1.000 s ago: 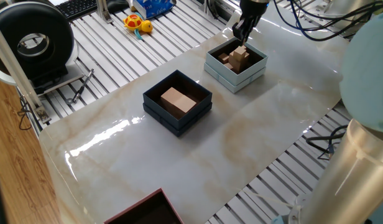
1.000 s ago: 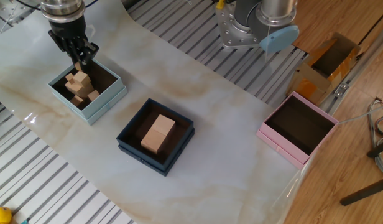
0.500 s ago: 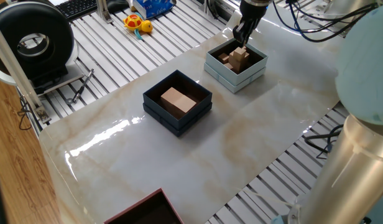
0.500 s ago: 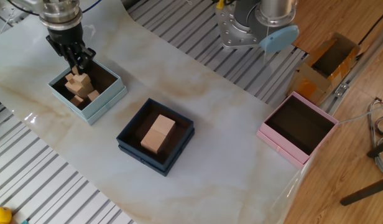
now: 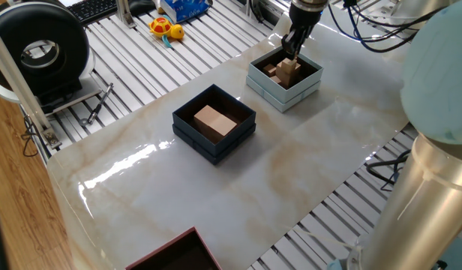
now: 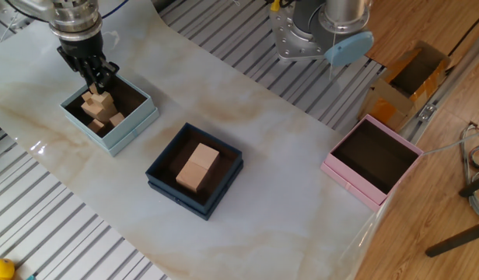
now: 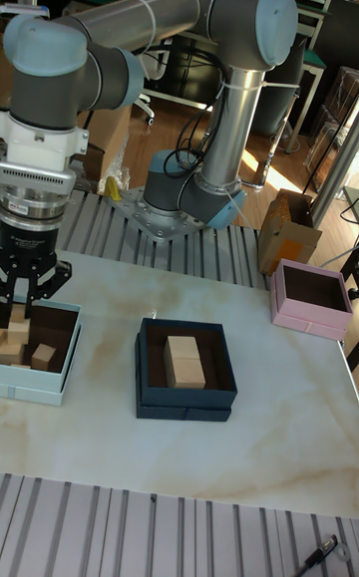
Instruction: Move an object from one box to another
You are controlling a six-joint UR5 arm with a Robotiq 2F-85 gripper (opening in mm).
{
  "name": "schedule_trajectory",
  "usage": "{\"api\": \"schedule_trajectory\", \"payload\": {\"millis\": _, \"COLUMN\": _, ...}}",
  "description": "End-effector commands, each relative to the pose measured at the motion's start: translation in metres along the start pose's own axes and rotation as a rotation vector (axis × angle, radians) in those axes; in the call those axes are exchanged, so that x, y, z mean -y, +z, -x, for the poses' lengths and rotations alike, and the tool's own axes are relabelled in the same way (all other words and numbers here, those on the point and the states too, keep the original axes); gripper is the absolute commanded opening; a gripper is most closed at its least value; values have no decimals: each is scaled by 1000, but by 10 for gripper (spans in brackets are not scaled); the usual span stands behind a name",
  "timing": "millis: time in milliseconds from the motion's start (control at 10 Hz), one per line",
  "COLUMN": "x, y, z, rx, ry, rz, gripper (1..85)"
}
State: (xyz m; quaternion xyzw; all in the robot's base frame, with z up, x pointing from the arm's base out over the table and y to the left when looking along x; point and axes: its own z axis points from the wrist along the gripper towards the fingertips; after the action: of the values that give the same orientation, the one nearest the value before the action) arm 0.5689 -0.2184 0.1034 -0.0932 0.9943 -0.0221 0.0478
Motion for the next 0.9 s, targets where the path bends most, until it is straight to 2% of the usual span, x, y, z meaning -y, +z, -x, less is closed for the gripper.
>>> {"api": "schedule_trajectory", "payload": {"millis": 0, "x": 1, "y": -1, "z": 2, "rx": 8, "ry": -7, "rz": 10, "gripper": 23}}
{"api": "schedule_trajectory", "payload": {"millis": 800, "x": 1, "y": 2, "z": 5, "rx": 14, "ry": -18, "rz": 6, "gripper": 97}}
